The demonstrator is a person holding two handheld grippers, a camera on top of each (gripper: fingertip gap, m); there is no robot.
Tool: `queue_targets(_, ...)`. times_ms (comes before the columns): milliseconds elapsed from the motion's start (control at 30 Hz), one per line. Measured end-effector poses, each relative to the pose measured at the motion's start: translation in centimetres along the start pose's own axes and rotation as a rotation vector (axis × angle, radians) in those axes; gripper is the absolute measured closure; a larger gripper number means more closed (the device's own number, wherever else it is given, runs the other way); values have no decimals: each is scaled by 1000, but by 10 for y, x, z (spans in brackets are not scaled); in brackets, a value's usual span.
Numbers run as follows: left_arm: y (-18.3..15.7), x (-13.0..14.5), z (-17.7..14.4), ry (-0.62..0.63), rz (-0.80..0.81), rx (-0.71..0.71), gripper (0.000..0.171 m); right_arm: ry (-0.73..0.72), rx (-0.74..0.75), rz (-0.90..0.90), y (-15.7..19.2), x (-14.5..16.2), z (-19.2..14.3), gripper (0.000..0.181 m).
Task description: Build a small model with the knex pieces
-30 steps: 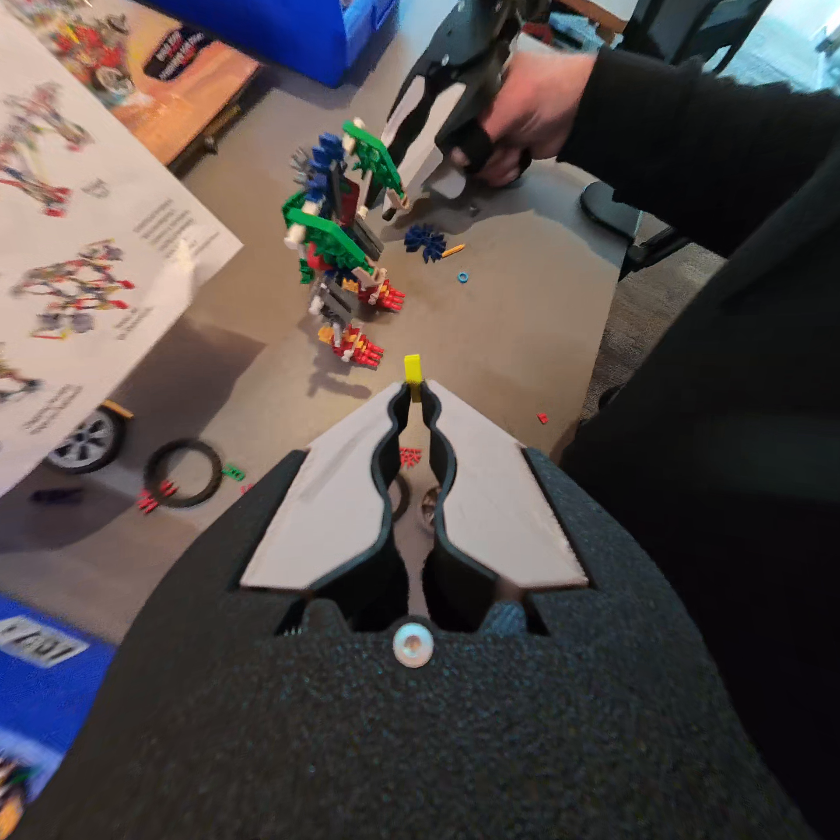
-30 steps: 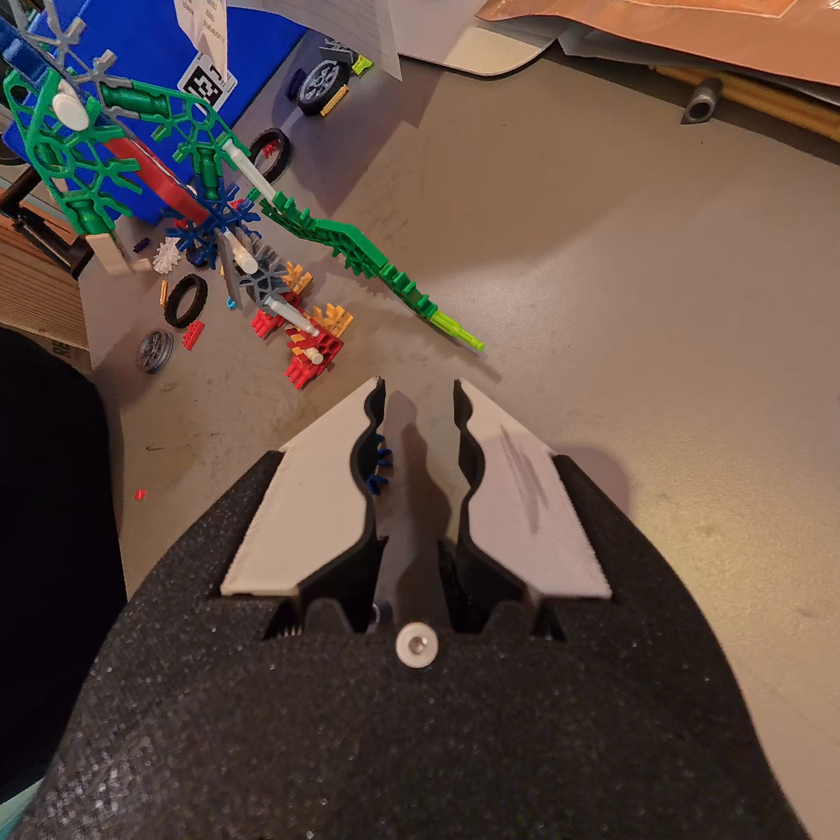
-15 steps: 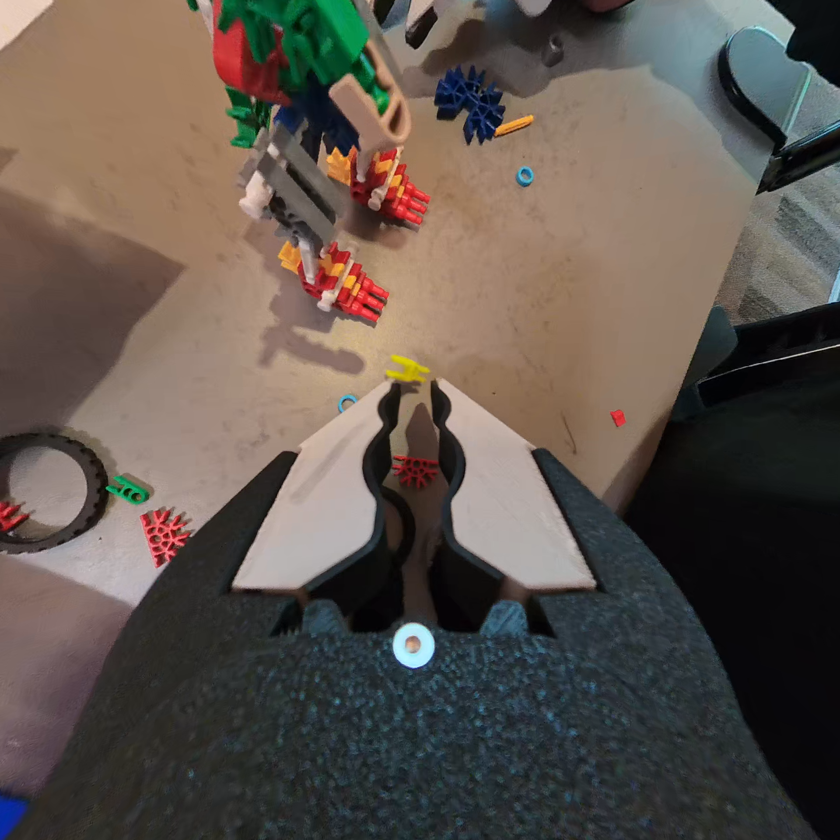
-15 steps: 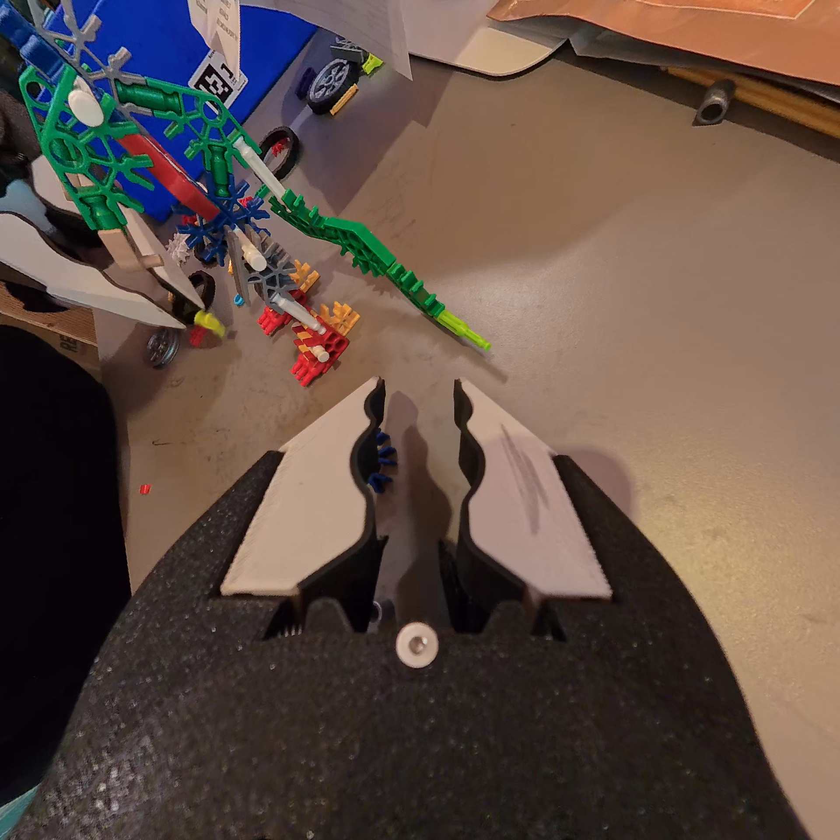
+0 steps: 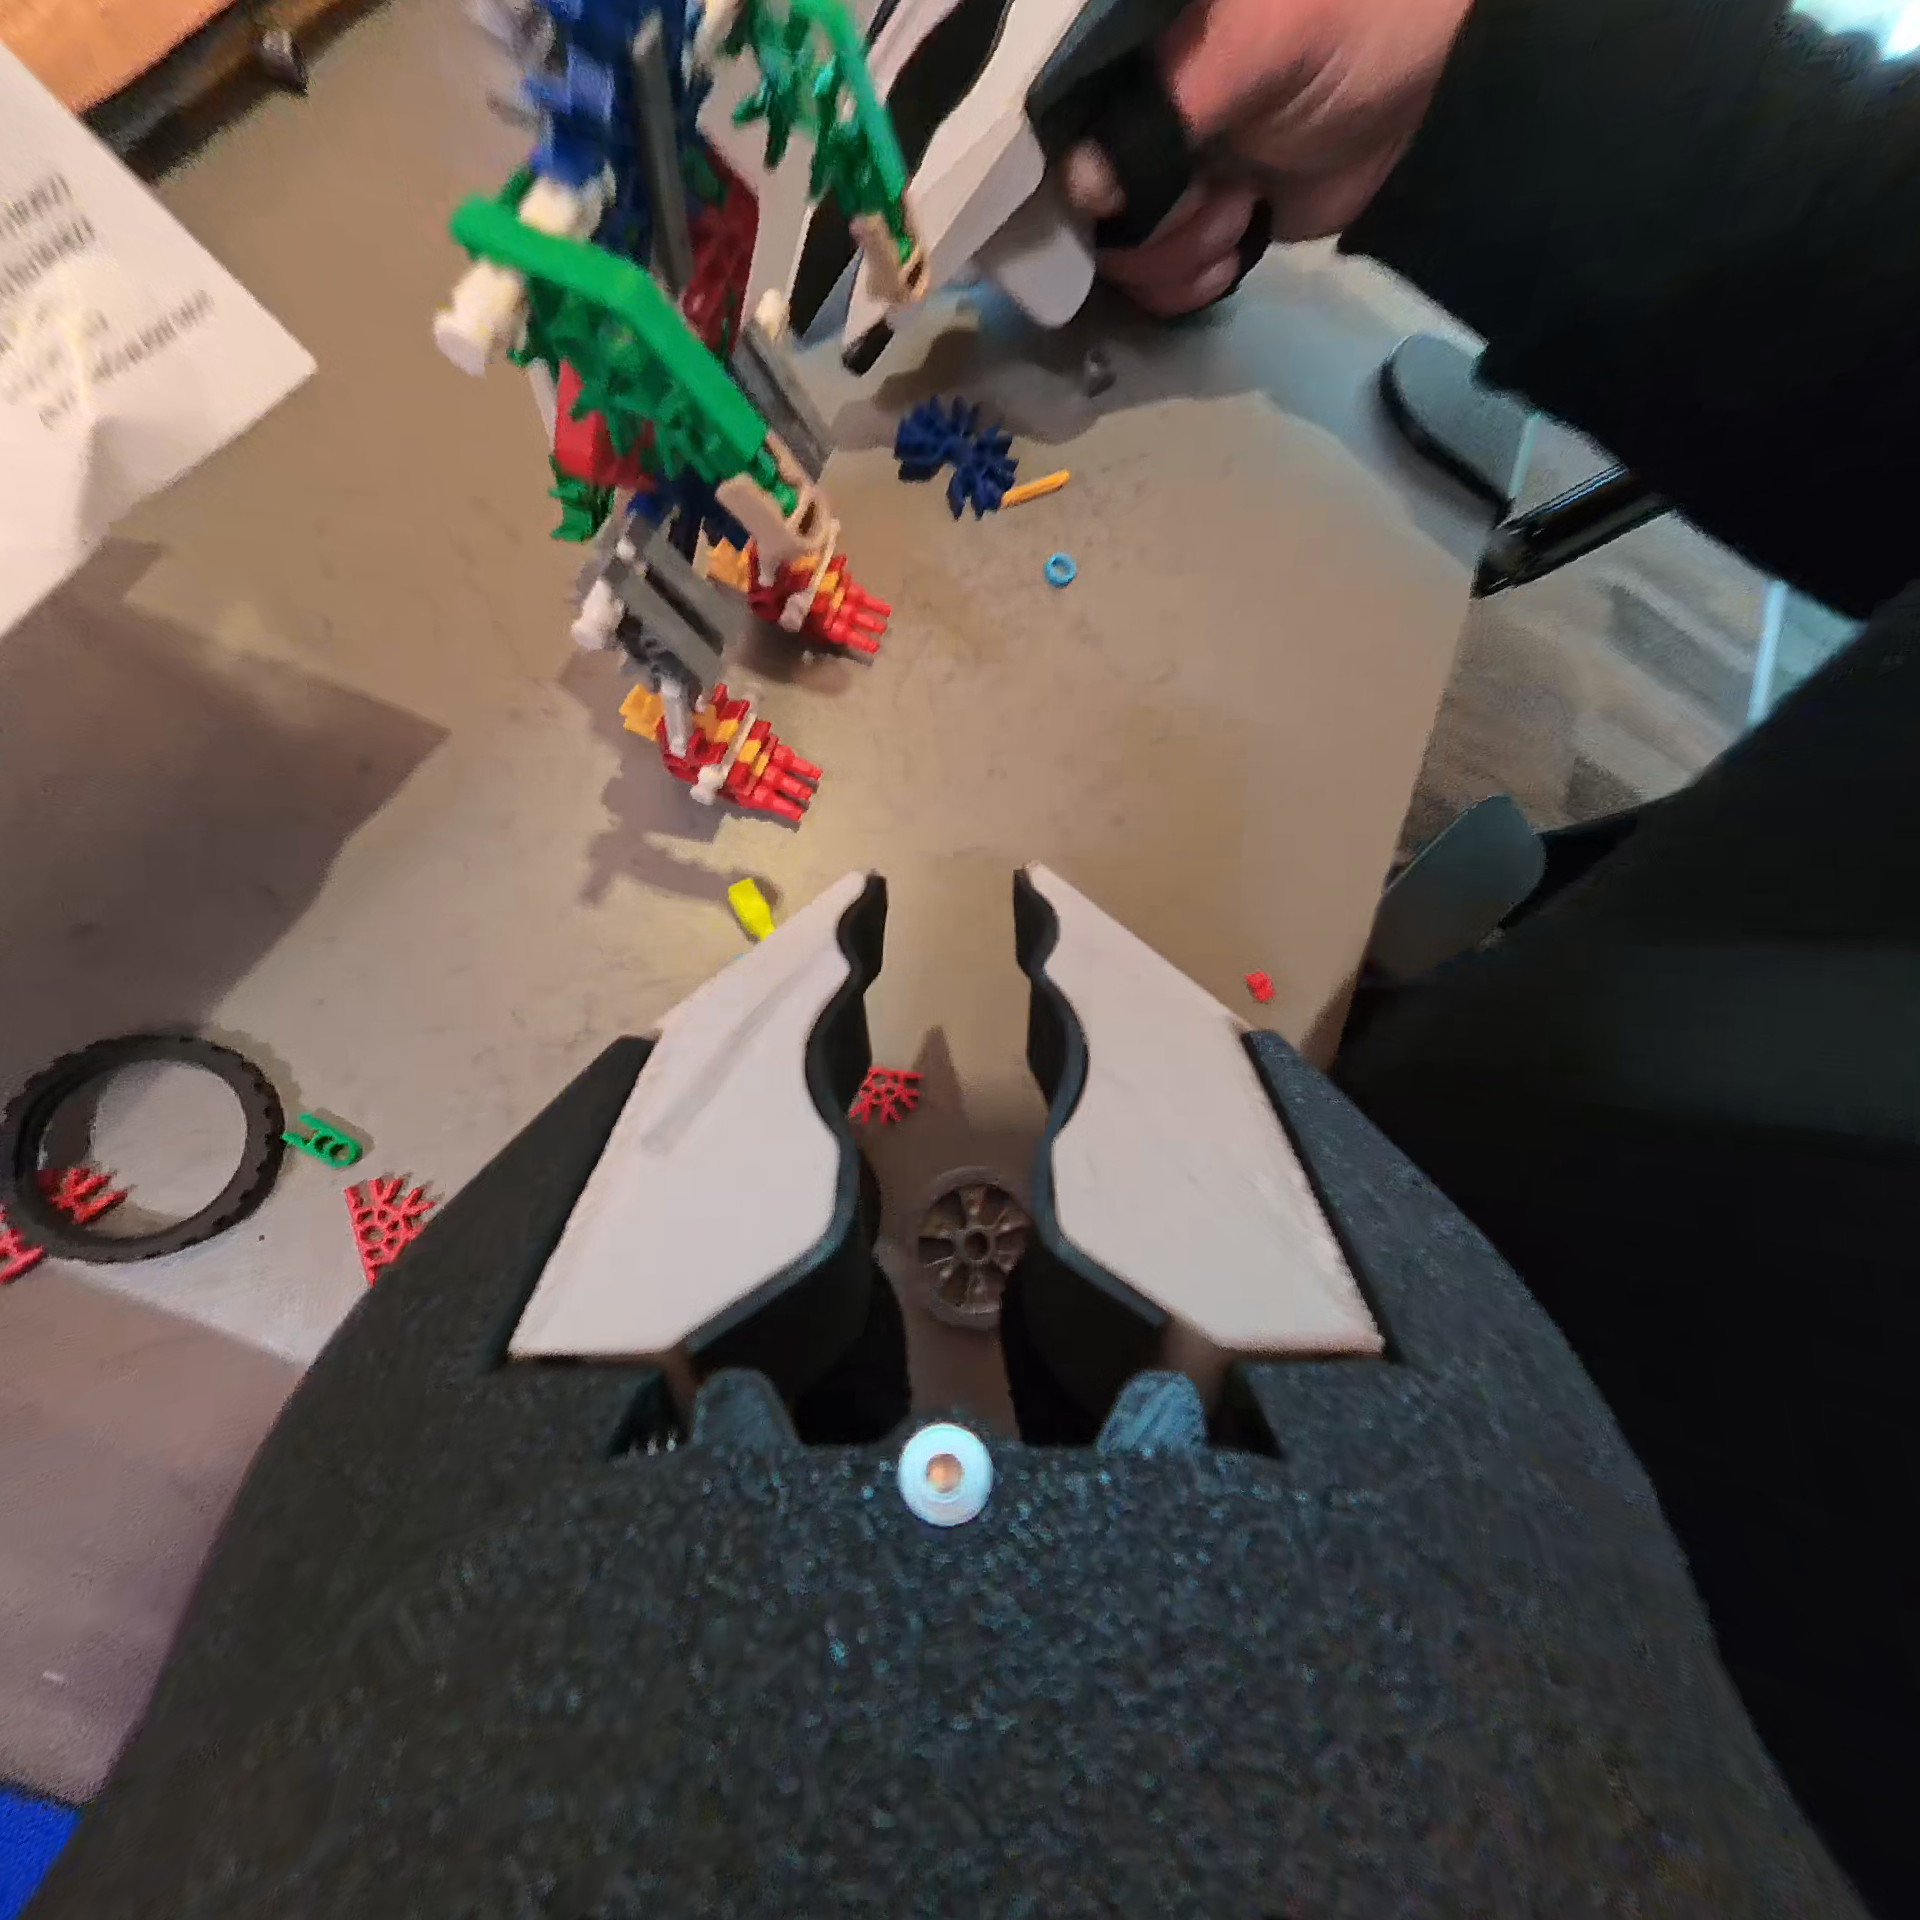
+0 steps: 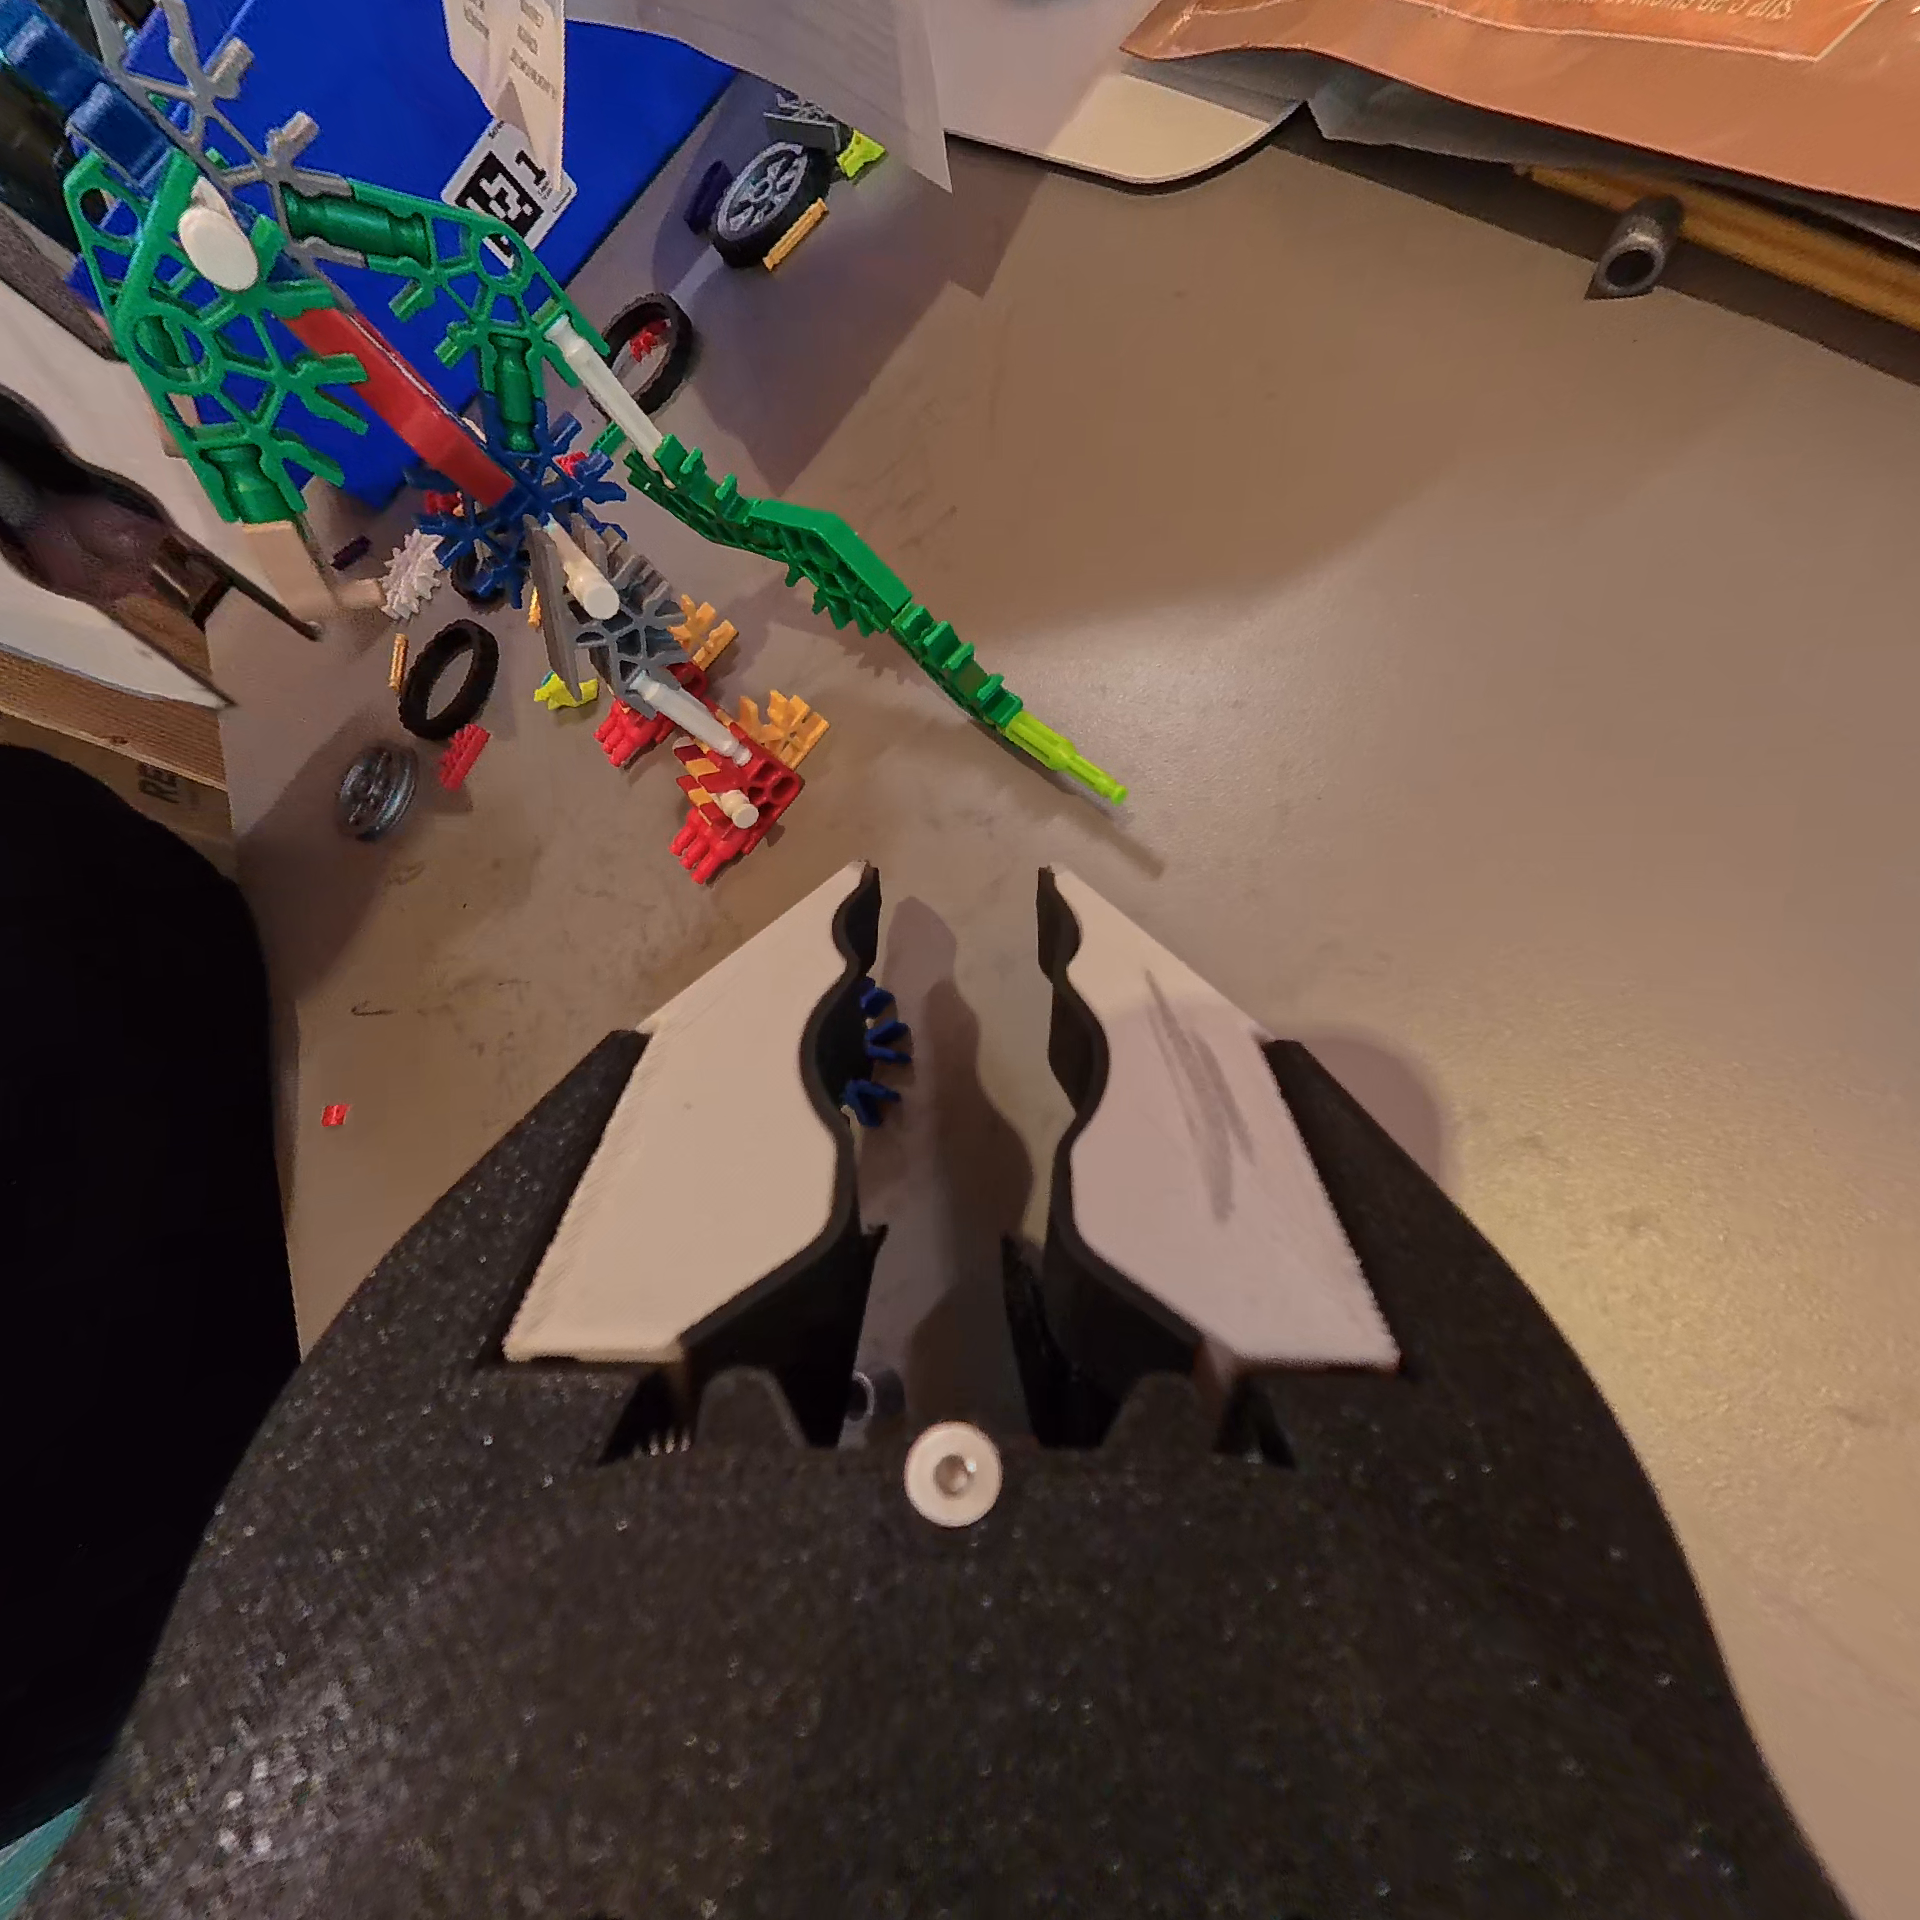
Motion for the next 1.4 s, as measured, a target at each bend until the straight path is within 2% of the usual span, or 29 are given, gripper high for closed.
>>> queue_targets(67,-4,-5,-9,-41,7,33,148,-1,0,0,0,0,0,151)
queue_targets(333,3,-21,-58,-161,6,19,150,2,0,1,0,0,0,151)
queue_targets(733,50,-17,-147,-222,6,-224,151,9,-1,6,-1,0,1,151)
queue_targets(1033,94,15,-191,-121,-34,-442,152,11,0,10,-1,1,1,151)
queue_targets(1267,124,46,-219,75,-2,-635,151,12,0,12,-1,1,1,151)
queue_targets(1400,143,67,-237,153,-62,-684,151,12,-1,14,-1,1,1,151)
Point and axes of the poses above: each gripper's, where its closed fingertips meet, z out along the fingers, x out of its underside, y = z × x across the jaws, the point moved 5 cm from there along -z, back along the fingers, and after that the axes turned 3 degrees about -y, right-handed, at the moved point
